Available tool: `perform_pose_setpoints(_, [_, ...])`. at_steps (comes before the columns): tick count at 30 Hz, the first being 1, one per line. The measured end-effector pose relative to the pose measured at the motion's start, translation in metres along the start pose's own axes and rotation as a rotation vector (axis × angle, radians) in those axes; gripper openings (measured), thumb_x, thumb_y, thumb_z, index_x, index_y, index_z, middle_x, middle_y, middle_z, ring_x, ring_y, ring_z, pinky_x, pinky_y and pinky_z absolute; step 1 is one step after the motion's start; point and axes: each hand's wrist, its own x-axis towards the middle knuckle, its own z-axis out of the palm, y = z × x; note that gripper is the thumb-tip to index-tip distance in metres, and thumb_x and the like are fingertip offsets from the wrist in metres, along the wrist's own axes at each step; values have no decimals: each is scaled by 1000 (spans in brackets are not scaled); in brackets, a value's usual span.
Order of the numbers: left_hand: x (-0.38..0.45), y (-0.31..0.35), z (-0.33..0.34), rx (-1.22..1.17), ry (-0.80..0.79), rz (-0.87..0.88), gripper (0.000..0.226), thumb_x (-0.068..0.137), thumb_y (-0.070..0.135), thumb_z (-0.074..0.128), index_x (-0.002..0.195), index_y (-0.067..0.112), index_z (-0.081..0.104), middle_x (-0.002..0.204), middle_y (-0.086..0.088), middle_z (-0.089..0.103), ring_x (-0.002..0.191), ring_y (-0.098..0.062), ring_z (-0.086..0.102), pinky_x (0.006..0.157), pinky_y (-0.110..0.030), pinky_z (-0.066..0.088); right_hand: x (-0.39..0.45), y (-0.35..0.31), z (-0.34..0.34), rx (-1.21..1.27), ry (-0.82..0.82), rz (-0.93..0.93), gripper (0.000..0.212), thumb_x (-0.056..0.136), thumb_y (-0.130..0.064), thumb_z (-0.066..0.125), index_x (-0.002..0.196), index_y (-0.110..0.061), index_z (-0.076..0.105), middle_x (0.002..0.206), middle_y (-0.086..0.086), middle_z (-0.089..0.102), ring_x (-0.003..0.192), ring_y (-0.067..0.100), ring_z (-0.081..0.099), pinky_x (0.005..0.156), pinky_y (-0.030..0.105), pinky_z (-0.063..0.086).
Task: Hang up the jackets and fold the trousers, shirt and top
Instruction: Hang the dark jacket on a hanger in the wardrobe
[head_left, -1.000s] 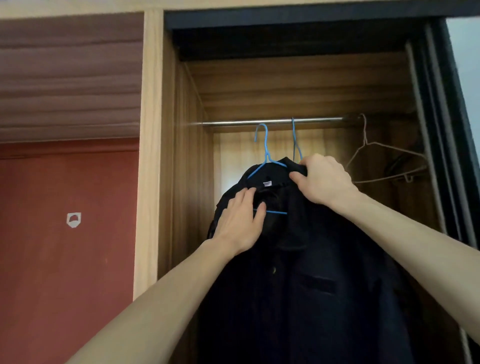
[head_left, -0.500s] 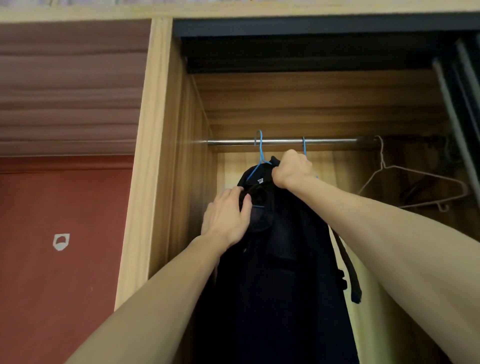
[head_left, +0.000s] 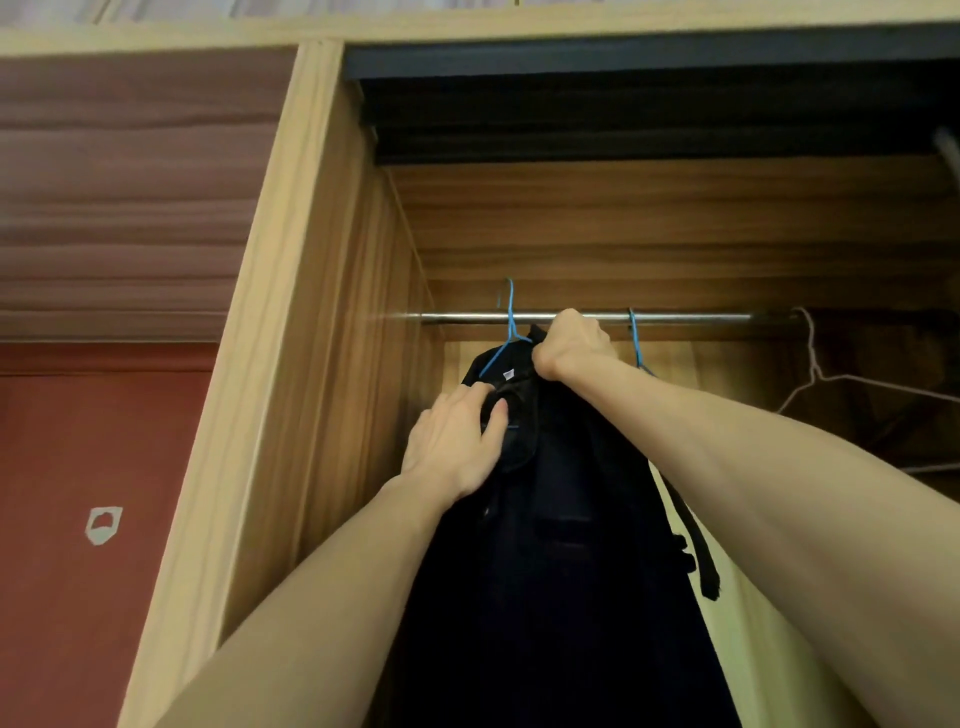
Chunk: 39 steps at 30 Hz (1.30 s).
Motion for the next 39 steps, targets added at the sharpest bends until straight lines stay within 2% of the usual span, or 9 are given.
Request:
perform_pose_setpoints(4, [15, -2, 8, -54, 14, -14, 45, 108, 48, 35, 144, 27, 54, 137, 3, 62, 126, -22, 57, 104, -45, 47, 14, 8, 13, -7, -8, 38, 15, 94, -15, 68, 87, -13, 56, 100, 8, 58, 99, 30, 64, 74, 34, 44])
perform_pose_setpoints(7, [22, 1, 17, -78, 7, 18, 42, 108, 47, 37, 141, 29, 55, 133, 5, 64, 122, -18, 58, 99, -41, 48, 22, 16, 20, -8, -13, 53, 23, 95, -19, 70, 83, -14, 51, 93, 6, 53, 88, 26, 53, 72, 34, 42])
perform_pose_setpoints(10, [26, 6, 25, -89, -12, 44, 42, 108, 46, 37, 142, 29, 55, 132, 7, 63, 122, -16, 57, 97, -38, 48, 25, 20, 22, 15, -60, 71, 33, 94, -19, 72, 73, -14, 48, 87, 5, 54, 86, 25, 54, 70, 34, 44])
perform_pose_setpoints(15, [22, 8, 32, -83, -34, 38, 41, 109, 44, 38, 142, 27, 55, 135, 5, 63, 126, -18, 56, 97, -37, 47, 17, 24, 31, -30, -154, 85, 33, 93, -25, 73, 73, -14, 49, 79, 4, 53, 69, 21, 54, 54, 29, 39])
perform_pose_setpoints(19, [13, 8, 29, -89, -41, 30, 42, 109, 44, 36, 143, 28, 55, 135, 7, 62, 124, -18, 57, 94, -40, 50, 8, 18, 23, 14, -219, 85, 24, 96, -30, 71, 96, -10, 57, 104, 9, 61, 102, 29, 68, 76, 35, 54])
perform_pose_setpoints(25, [-4, 12, 19, -84, -39, 47, 42, 109, 42, 36, 144, 28, 54, 133, 6, 63, 122, -18, 58, 89, -36, 46, -14, 10, 1, 90, -365, 60, 26, 102, -30, 62, 110, -6, 57, 105, 14, 65, 101, 32, 70, 94, 43, 59])
perform_pose_setpoints(32, [-27, 27, 8, -141, -28, 43, 47, 110, 43, 34, 150, 25, 50, 141, 4, 60, 128, -17, 56, 90, -30, 40, -48, 28, -19, 103, -327, -42, 43, 105, -42, 52, 110, -2, 68, 109, 14, 73, 98, 32, 73, 86, 40, 62])
perform_pose_setpoints(37, [-43, 28, 1, -266, 6, -8, 44, 111, 44, 34, 147, 27, 52, 139, 6, 60, 125, -15, 57, 92, -31, 44, -83, 43, -26, 125, -273, -90, 57, 104, -56, 47, 108, -4, 71, 101, 9, 72, 83, 24, 64, 77, 37, 52])
perform_pose_setpoints(39, [-55, 28, 2, -316, 17, -31, 43, 111, 44, 34, 147, 28, 51, 140, 6, 60, 126, -15, 57, 99, -37, 49, -104, 49, -27, 140, -216, -118, 57, 104, -59, 44, 121, -10, 69, 108, 6, 73, 95, 22, 66, 88, 40, 56])
